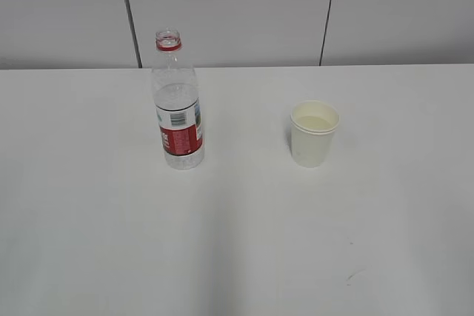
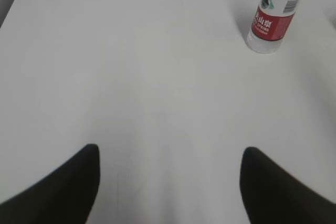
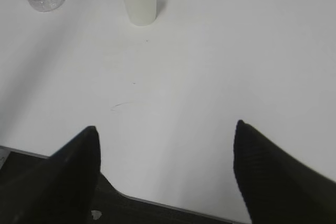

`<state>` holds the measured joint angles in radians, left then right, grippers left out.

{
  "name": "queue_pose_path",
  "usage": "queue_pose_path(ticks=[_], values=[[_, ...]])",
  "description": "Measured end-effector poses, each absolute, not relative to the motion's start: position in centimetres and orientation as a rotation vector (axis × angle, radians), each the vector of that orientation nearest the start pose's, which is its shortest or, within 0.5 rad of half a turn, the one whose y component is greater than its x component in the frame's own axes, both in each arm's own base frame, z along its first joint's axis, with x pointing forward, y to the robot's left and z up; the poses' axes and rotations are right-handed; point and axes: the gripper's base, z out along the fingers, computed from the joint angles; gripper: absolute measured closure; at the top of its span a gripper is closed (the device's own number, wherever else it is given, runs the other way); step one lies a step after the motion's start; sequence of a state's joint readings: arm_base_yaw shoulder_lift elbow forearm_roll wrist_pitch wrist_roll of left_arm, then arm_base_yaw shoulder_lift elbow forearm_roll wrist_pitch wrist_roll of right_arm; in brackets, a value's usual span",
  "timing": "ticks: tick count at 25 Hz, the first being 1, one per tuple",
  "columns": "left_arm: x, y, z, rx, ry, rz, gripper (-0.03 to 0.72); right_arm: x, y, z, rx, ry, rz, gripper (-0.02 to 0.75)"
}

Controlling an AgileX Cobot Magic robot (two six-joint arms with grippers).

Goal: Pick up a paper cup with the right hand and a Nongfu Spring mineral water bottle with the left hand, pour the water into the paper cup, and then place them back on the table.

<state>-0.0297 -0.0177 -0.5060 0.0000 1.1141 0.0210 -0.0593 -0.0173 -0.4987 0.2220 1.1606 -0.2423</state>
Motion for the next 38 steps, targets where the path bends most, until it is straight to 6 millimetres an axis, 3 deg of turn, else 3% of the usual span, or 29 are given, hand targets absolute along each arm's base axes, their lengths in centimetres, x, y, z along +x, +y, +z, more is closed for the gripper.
queue_pose_path(ticks=[38], values=[[-1.06, 0.03, 27.45, 0.053, 2.073, -0.005, 0.179, -1.19, 1.91, 27.06, -0.216, 2.097, 0.09, 0.148]])
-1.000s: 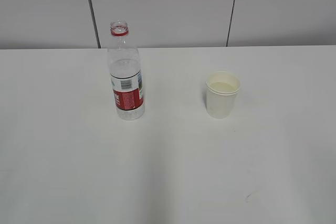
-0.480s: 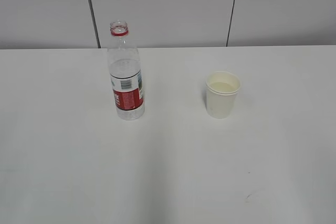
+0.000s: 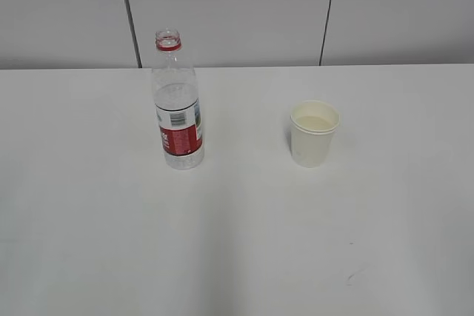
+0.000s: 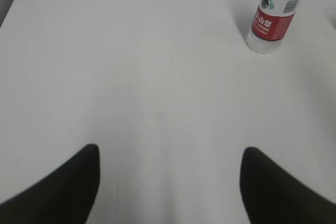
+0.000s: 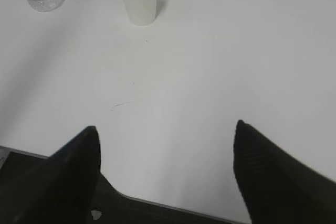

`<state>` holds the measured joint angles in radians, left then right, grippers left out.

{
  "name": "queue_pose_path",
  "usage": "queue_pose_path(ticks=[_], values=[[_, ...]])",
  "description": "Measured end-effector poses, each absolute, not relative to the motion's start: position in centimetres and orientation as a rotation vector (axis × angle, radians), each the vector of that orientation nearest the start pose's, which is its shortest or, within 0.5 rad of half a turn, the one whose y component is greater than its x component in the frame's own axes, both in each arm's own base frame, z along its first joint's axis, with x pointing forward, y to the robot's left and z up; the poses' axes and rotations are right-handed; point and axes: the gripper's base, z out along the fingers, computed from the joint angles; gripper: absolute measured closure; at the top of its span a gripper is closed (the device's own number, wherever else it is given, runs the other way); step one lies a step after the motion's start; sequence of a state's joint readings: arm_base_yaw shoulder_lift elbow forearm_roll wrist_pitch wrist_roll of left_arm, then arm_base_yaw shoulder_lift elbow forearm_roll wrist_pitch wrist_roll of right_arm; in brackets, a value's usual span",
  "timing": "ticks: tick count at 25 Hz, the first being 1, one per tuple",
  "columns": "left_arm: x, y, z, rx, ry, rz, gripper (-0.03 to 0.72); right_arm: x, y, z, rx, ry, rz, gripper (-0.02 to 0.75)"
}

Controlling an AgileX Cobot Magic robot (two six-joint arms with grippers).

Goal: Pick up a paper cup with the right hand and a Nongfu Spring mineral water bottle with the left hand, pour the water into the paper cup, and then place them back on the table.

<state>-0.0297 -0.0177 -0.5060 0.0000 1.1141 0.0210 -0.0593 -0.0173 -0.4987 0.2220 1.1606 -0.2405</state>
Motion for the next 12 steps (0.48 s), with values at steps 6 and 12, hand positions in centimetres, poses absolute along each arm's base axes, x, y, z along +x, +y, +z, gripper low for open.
queue_pose_path(ticks=[6, 12], values=[[-1.06, 0.03, 27.45, 0.053, 2.073, -0.005, 0.179, -1.19, 1.91, 27.06, -0.216, 2.097, 0.09, 0.148], [-1.06, 0.03, 27.45, 0.053, 2.073, -0.005, 0.179, -1.19, 1.91, 27.06, -0.216, 2.097, 0.09, 0.148]])
